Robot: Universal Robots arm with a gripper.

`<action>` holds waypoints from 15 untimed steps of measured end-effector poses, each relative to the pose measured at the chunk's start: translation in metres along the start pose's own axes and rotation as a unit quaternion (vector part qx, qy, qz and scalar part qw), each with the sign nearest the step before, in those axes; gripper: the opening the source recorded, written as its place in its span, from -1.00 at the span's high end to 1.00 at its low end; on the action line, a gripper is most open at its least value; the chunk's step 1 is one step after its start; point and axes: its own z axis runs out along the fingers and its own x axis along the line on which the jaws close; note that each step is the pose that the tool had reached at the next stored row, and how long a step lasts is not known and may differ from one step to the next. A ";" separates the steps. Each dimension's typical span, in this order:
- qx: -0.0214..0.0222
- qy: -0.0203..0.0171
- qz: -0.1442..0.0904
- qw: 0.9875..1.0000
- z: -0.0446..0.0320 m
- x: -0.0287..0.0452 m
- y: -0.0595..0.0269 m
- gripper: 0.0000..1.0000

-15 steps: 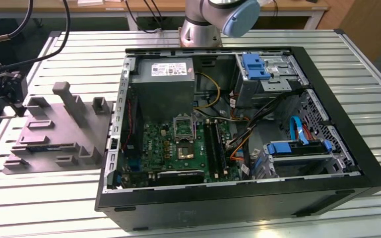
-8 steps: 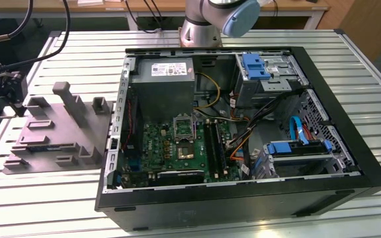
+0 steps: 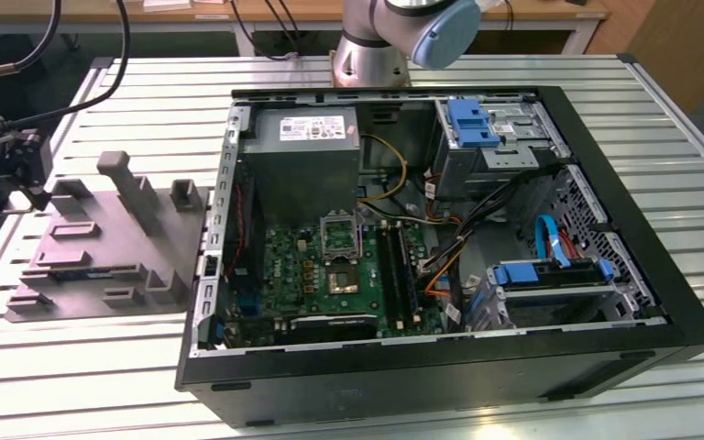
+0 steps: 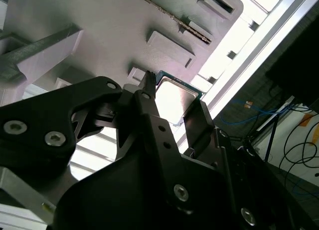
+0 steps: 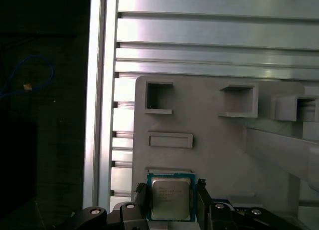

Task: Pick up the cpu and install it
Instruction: 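Pick up the cpu and move it towards the insertion slot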

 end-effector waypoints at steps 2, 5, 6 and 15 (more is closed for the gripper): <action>0.000 0.000 0.000 1.000 -0.0009 0.0000 0.0000 0.06; 0.000 0.000 0.000 1.000 -0.0026 0.0000 0.0000 0.06; 0.000 0.000 0.000 1.000 -0.0031 0.0000 0.0000 0.06; 0.000 0.000 0.000 1.000 -0.0054 0.0001 -0.0001 0.06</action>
